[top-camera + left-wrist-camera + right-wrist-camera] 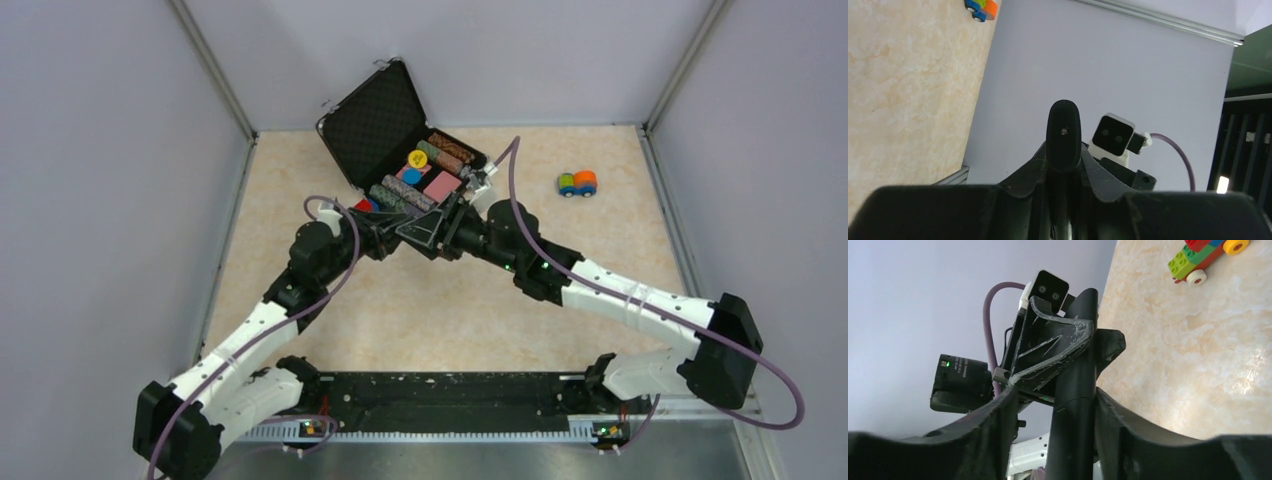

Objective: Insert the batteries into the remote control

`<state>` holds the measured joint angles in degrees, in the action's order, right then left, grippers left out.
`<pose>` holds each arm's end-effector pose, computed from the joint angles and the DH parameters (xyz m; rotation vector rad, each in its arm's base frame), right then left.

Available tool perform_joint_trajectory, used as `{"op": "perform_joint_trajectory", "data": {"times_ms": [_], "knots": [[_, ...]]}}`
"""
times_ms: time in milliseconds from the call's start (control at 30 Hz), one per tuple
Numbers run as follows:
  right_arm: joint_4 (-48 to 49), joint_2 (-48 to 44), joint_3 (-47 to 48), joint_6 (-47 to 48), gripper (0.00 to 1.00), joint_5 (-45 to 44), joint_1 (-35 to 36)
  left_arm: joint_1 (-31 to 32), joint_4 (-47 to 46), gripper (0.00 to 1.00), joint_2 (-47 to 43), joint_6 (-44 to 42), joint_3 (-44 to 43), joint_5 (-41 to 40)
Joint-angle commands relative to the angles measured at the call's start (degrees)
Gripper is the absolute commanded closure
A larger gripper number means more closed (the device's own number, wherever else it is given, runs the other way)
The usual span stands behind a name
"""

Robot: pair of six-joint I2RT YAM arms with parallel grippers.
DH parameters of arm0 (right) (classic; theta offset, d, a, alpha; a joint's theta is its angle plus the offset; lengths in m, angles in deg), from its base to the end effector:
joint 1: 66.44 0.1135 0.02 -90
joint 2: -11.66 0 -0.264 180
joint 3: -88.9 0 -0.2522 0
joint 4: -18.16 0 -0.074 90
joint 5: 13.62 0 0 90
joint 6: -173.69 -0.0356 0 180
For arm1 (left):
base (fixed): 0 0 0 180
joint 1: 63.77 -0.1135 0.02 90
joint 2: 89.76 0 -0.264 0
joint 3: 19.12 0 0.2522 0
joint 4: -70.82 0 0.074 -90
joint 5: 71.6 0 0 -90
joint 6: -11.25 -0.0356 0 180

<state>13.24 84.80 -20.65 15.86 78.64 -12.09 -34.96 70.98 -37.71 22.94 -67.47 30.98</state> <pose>0.1760 0.2478 0.3398 0.1996 1.9820 1.5451 0.1871 -0.1118 0.2981 -1.0310 1.7464 -1.8057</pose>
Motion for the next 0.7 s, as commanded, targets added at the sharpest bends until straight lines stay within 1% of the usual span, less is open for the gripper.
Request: {"op": "perform_joint_trajectory", "data": {"times_ms": [0, 33, 100, 167, 267, 367, 400, 467, 500, 567, 667], "knots": [[-0.5, -3.1, 1.3, 2.4, 0.38, -1.1, 0.8, 2.9, 1.9, 1.0, -2.1, -5.8, -2.6, 2.9], [-2.0, -4.5, 1.1, 3.1, 0.33, -1.6, 0.8, 2.9, 4.1, 1.0, -2.8, -7.5, -2.8, 1.6], [-4.7, -7.2, 0.4, 4.0, 0.29, -1.5, 0.5, 2.7, 6.7, 1.0, -3.9, -11.0, -2.9, -0.1], [-5.9, -10.4, -1.5, 4.6, 0.28, 0.4, -0.4, 2.0, 6.5, 1.0, -4.3, -13.7, -3.0, 0.4], [-6.9, -13.2, -3.8, 6.1, 0.27, 6.6, -2.3, 1.3, 4.4, 1.0, -3.7, -17.9, -4.2, 3.4], [-6.6, -13.5, -4.0, 10.9, 0.27, 14.7, -3.7, 1.1, 2.4, 1.0, -1.7, -22.4, -6.9, 9.0], [-6.9, -12.8, -3.3, 12.9, 0.27, 17.6, -3.9, 1.1, 0.3, 1.0, -0.8, -24.2, -7.5, 11.6], [-7.6, -11.0, -1.3, 16.5, 0.27, 22.7, -4.0, 1.1, -0.9, 1.0, 1.0, -27.7, -9.8, 15.6], [-8.5, -9.8, -0.2, 18.0, 0.27, 24.2, -3.9, 1.1, -1.7, 1.0, 1.9, -29.8, -10.7, 17.8], [-11.5, -8.1, 1.7, 21.2, 0.27, 24.7, -4.0, 1.1, -3.1, 1.0, 3.2, -31.3, -12.1, 20.8], [-12.6, -7.4, 2.2, 22.9, 0.28, 24.5, -4.1, 1.0, -5.7, 1.0, 4.9, -32.7, -13.6, 24.9]]}}
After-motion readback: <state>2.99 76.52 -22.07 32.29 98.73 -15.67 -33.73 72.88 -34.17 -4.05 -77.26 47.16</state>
